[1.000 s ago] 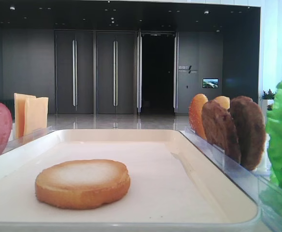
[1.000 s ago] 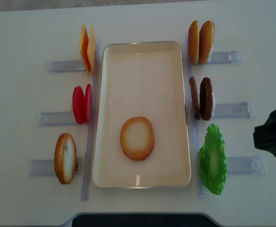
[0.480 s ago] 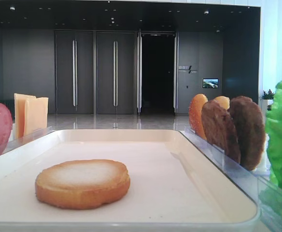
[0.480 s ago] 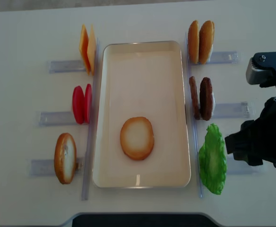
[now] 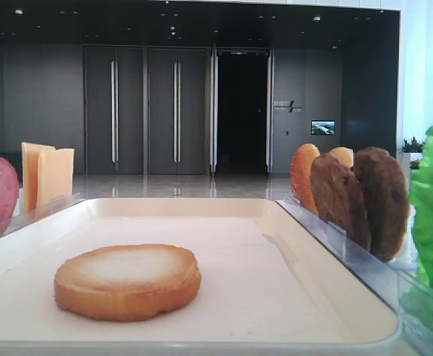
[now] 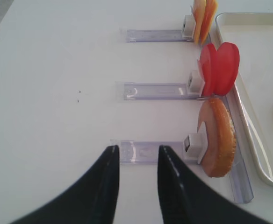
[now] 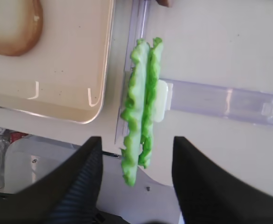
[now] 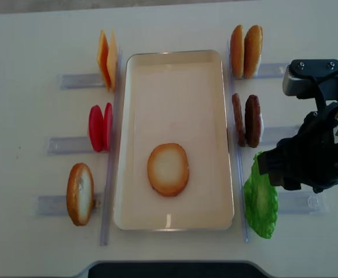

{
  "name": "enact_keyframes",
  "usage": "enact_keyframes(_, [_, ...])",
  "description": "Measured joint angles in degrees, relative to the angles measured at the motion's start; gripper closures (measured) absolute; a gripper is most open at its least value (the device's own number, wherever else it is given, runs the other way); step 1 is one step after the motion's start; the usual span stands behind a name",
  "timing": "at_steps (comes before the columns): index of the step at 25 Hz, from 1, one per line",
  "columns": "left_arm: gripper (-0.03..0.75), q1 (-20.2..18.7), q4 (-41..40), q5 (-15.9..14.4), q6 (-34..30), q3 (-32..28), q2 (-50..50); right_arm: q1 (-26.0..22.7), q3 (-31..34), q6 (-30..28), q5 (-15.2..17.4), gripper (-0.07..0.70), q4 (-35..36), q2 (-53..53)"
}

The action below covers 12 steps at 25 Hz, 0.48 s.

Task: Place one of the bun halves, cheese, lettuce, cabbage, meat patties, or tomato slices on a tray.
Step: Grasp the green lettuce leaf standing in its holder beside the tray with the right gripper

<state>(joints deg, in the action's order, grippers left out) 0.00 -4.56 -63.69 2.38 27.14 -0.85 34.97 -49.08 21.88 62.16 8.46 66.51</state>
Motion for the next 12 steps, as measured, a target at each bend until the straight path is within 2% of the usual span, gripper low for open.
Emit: enact_keyframes(12, [0.496,0.0,0.0,0.0,0.0,0.0,0.0,0.0,0.0,-1.1,-2.4,0.271,1.0,6.8])
